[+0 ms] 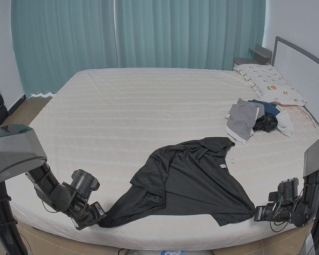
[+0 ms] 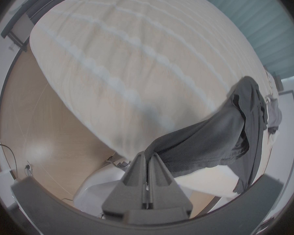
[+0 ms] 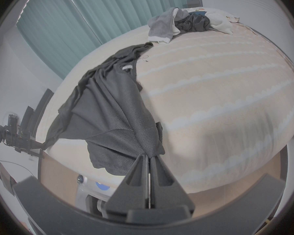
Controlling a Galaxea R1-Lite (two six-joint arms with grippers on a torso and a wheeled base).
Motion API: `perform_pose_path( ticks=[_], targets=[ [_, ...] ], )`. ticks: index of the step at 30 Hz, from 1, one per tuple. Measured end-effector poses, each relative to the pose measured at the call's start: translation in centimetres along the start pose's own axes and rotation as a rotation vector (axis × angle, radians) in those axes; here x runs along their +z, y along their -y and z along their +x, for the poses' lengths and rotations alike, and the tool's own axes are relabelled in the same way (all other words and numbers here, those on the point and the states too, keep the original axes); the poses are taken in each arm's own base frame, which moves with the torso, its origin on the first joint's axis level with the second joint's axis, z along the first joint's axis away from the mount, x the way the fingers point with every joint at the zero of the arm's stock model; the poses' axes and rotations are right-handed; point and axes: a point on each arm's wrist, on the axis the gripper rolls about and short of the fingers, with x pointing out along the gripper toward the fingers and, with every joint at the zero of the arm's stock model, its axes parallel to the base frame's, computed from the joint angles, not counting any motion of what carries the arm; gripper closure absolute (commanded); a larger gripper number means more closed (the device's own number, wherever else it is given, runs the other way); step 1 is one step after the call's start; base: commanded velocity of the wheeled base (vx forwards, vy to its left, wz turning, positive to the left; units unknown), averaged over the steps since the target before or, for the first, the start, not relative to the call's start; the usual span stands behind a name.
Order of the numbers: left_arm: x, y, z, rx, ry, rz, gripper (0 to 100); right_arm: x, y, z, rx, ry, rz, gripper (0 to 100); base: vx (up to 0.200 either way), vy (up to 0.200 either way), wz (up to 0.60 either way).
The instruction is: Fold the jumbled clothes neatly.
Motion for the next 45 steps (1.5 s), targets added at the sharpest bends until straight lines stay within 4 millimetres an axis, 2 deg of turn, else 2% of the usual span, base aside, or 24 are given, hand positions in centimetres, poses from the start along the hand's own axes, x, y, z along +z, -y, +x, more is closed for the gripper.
perform_pose_path(
  ticks=[5,6,11,12,19,22,29,32,37,45],
  targets=[
    [-1.9,-0.3,-0.3,0.018,-0.03,0.05,100,-0.1,0.6,-0.2,-0.021,-0.022,-0.026,100,0.0,0.0,0.0],
    [-2.2,-0.3,-0.3,0.019,-0.033,0.058,0,-0.2,0.6,-0.2,-0.023,-0.024,-0.027,100,0.0,0.0,0.0],
    [-2.5,-0.3,-0.6,0.014,-0.033,0.073,0,-0.2,0.7,-0.1,-0.025,-0.028,-0.032,100,0.0,0.0,0.0],
    [-2.5,-0.2,-0.7,0.011,-0.032,0.073,0,-0.2,0.7,0.0,-0.024,-0.027,-0.033,0,0.0,0.0,0.0],
    [-1.7,0.4,-1.5,-0.041,0.004,0.058,0,-0.1,0.6,0.3,-0.011,0.0,-0.043,0,0.0,0.0,0.0],
    [-0.6,1.1,-2.3,-0.085,0.041,0.034,0,0.3,0.6,0.4,-0.004,0.038,-0.036,0,0.0,0.0,0.0],
    [2.9,4.1,-4.3,-0.228,0.144,-0.012,0,1.2,0.6,0.3,0.014,0.125,0.033,0,0.0,0.0,0.0],
    [4.1,5.7,-4.5,-0.275,0.173,-0.033,0,1.4,0.6,0.2,0.018,0.141,0.057,0,0.0,0.0,0.0],
    [5.5,8.4,-3.1,-0.313,0.186,-0.049,0,1.5,0.6,0.2,0.023,0.151,0.079,0,0.0,0.0,0.0],
    [5.7,12.0,0.4,-0.313,0.197,-0.018,0,1.5,0.4,0.3,0.03,0.151,0.084,0,0.0,0.0,0.0]
  ],
)
